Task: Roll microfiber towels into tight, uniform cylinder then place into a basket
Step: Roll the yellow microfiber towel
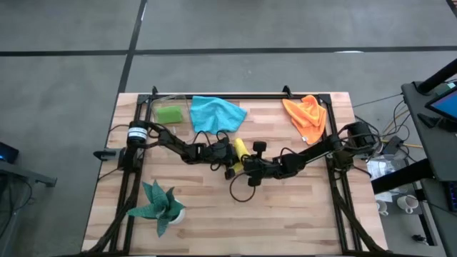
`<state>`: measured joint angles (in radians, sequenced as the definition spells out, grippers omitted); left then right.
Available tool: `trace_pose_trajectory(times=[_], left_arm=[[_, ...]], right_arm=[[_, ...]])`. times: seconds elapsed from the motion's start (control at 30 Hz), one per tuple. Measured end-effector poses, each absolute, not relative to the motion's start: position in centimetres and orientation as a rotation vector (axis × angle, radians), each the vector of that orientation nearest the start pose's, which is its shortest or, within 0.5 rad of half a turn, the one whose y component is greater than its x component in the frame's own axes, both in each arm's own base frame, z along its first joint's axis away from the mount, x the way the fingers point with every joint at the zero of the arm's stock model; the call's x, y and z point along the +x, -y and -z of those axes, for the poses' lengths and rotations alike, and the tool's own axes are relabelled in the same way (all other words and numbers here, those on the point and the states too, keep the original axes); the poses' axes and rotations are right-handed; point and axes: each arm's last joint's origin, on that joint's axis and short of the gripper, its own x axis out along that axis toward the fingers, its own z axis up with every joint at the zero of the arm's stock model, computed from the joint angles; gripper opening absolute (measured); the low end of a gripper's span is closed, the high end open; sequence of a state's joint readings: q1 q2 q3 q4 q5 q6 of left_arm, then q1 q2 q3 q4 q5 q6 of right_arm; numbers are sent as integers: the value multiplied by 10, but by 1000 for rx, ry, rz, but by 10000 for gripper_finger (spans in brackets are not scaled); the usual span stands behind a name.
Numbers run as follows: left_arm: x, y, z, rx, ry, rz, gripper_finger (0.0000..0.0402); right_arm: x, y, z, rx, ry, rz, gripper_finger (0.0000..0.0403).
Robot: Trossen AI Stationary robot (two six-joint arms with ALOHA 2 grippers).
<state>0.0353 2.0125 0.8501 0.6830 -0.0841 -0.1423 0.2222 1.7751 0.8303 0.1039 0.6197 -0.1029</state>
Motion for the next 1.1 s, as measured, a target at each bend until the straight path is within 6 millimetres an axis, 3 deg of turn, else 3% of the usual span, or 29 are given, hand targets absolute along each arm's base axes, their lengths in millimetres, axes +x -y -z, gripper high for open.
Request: trace_pose_trajectory(times=[0.33,1.1], left_arm=[[365,-16,-102,-129,-543,-149,0],[364,-11,-116,-180,-538,-82,0]], right_arm=[[324,-54,-115,-459,-836,331,8],[326,-55,-122,-535,-851,302,8]])
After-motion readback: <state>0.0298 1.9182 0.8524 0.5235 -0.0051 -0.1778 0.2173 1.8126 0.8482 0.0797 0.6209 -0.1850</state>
